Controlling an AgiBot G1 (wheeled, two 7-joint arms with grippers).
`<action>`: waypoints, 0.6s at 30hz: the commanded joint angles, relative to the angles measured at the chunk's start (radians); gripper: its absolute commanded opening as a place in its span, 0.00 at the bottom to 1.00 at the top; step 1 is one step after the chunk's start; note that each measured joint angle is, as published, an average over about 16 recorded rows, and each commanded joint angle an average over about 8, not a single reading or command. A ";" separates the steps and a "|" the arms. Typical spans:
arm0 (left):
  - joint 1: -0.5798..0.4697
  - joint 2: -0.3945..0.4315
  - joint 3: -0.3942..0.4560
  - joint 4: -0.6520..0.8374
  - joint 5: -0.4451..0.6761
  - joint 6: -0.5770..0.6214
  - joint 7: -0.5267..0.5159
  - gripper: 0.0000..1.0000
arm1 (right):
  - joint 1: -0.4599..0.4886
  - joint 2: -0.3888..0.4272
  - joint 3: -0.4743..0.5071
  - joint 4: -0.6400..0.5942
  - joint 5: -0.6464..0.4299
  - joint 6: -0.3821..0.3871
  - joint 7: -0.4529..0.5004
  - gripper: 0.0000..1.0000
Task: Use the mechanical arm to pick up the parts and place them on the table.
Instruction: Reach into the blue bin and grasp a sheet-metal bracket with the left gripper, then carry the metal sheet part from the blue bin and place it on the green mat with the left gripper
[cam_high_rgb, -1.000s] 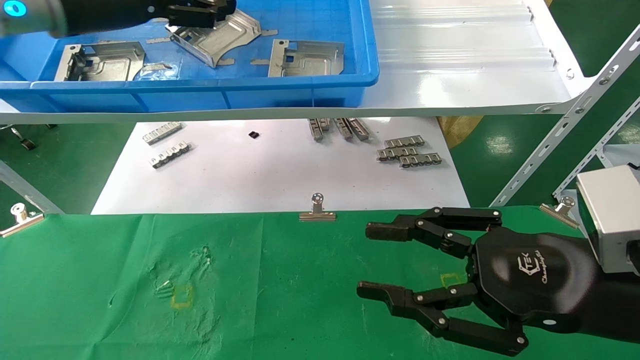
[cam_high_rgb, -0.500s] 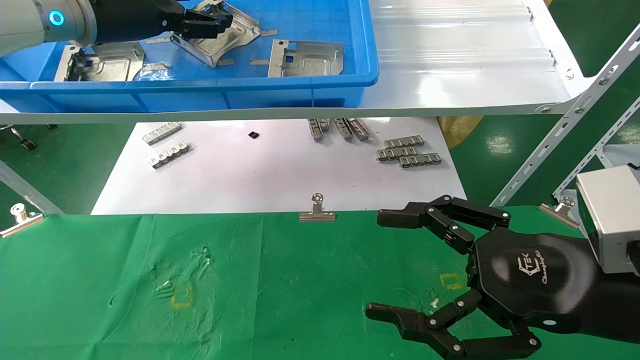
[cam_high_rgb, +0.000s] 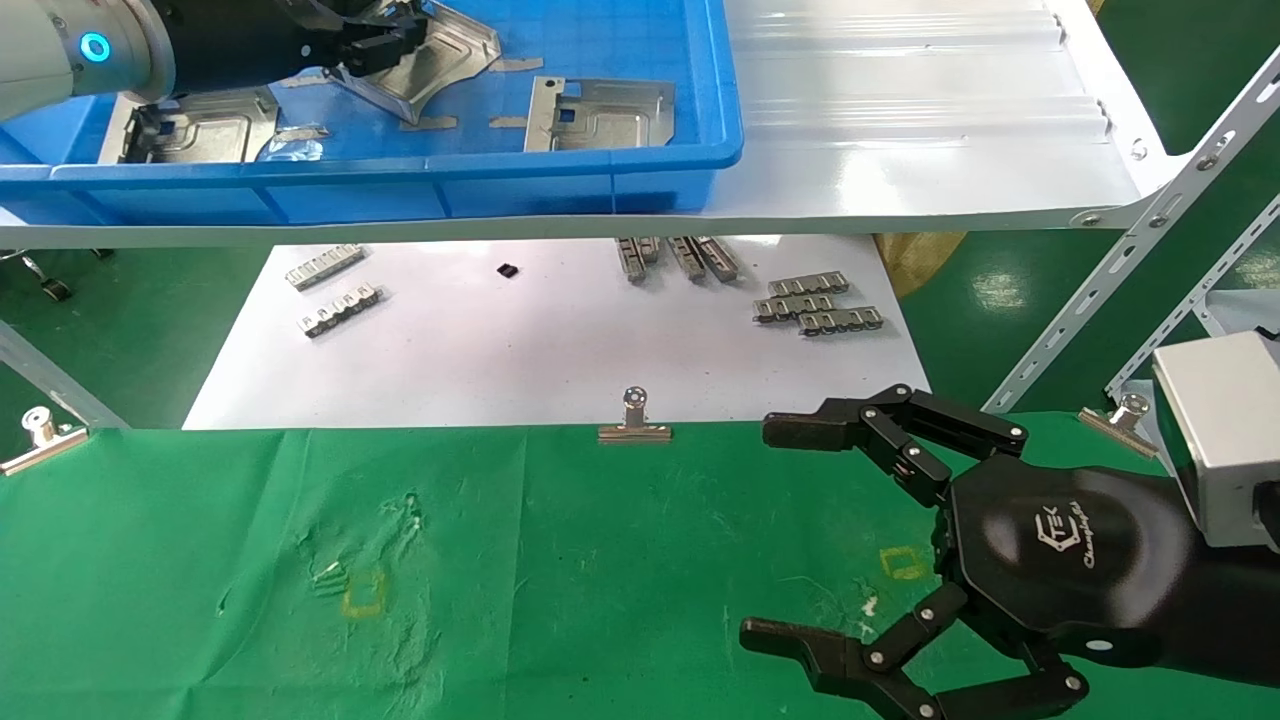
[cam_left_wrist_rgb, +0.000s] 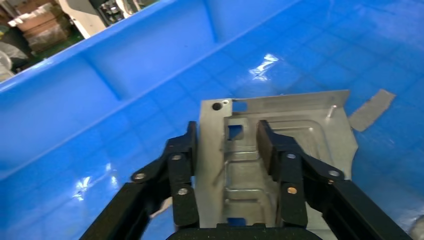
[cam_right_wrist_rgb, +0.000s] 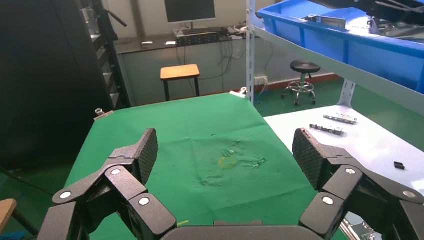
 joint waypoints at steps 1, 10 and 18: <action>0.002 -0.001 -0.001 0.001 -0.001 -0.008 0.001 0.00 | 0.000 0.000 0.000 0.000 0.000 0.000 0.000 1.00; 0.008 -0.012 -0.014 -0.008 -0.020 0.017 0.011 0.00 | 0.000 0.000 0.000 0.000 0.000 0.000 0.000 1.00; -0.005 -0.042 -0.044 -0.041 -0.064 0.115 0.047 0.00 | 0.000 0.000 0.000 0.000 0.000 0.000 0.000 1.00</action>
